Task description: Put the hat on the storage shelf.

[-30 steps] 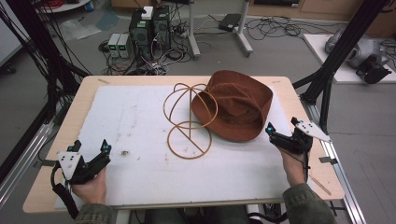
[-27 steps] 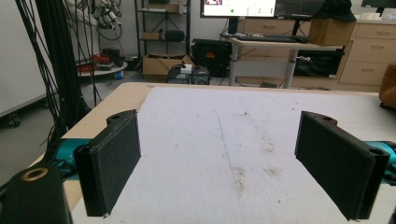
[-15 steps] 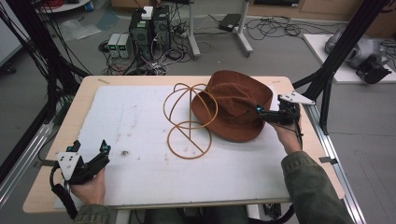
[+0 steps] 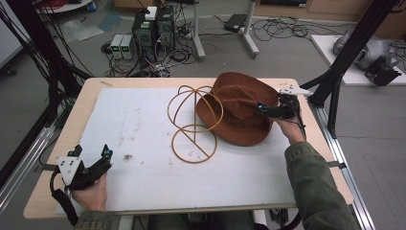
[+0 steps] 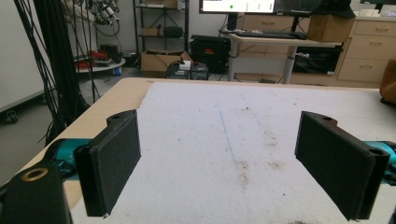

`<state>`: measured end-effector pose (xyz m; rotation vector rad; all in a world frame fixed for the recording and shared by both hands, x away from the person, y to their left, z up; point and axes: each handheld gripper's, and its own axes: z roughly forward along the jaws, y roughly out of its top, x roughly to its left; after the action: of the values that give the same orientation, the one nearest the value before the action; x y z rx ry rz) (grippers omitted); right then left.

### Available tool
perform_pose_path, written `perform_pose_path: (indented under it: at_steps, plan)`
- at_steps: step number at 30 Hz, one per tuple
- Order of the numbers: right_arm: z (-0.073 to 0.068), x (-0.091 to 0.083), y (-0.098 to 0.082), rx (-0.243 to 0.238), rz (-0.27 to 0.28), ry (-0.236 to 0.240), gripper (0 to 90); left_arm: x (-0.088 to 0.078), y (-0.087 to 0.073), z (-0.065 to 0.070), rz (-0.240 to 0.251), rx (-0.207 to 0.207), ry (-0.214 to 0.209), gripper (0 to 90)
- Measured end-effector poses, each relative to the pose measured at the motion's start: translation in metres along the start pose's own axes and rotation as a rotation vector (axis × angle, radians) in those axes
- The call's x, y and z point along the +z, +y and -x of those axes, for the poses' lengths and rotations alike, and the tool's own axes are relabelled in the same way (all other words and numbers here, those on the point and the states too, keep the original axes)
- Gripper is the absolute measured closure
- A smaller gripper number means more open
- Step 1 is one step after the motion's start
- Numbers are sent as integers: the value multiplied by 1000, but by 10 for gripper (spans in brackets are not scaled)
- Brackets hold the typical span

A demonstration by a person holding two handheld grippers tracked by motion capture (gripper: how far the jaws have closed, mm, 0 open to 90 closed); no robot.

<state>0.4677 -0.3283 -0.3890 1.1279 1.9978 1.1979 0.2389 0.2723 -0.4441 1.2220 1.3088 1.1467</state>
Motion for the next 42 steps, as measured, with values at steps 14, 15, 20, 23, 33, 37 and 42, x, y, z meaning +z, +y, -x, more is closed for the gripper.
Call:
perform_pose_path:
  at_steps: [14, 15, 20, 23, 33, 37, 42]
  plan:
    - [-4, 37, -20, -91, -86, 110, 156, 0, -2, -1, -15, -17, -13, 143]
    - [-4, 37, -20, -91, -86, 110, 156, 0, -2, -2, -15, -16, -12, 143]
    - [-14, 34, -16, -166, -134, 175, 853, 0, -2, -2, -18, -16, -14, 143]
    - [-12, 34, -15, -100, -144, 210, 882, 0, -2, -2, -18, -20, -14, 143]
    - [-14, 28, -12, -55, -101, 170, 888, -1, -2, -3, -14, -23, -13, 143]
    - [-13, 25, -11, -26, -77, 172, 888, -1, -2, -3, -14, -26, -14, 144]
    - [-12, 15, -5, 5, -23, 164, 888, -2, -2, -4, -14, -29, -14, 143]
